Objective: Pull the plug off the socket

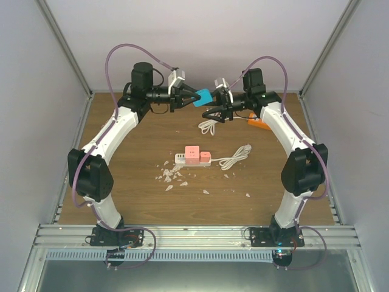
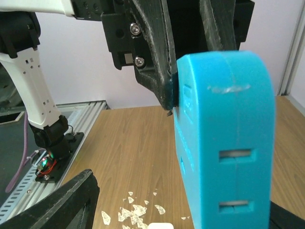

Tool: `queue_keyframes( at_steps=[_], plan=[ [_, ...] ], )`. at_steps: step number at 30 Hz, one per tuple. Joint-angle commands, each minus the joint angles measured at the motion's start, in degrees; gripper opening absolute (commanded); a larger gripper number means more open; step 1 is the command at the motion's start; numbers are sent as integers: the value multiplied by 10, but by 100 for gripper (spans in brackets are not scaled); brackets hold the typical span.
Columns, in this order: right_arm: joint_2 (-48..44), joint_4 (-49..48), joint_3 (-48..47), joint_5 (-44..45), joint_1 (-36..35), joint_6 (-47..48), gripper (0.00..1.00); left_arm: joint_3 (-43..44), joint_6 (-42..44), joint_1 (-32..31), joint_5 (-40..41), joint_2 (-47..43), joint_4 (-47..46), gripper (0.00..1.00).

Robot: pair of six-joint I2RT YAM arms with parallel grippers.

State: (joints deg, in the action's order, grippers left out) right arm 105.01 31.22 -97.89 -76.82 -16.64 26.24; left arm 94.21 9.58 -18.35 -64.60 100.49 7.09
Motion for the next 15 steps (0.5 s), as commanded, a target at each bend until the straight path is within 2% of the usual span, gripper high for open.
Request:
queue_keyframes(
  at_steps=[1, 7, 15],
  plan=[
    [0, 3, -30, -34, -3, 1, 63, 19, 11, -3, 13, 15, -18, 0],
    [-12, -55, -41, -63, -3, -56, 60, 15, 19, -1, 3, 27, 12, 0],
    [-24, -109, -48, -90, -2, -105, 54, -9, -29, 7, 2, 31, -13, 0]
  ],
)
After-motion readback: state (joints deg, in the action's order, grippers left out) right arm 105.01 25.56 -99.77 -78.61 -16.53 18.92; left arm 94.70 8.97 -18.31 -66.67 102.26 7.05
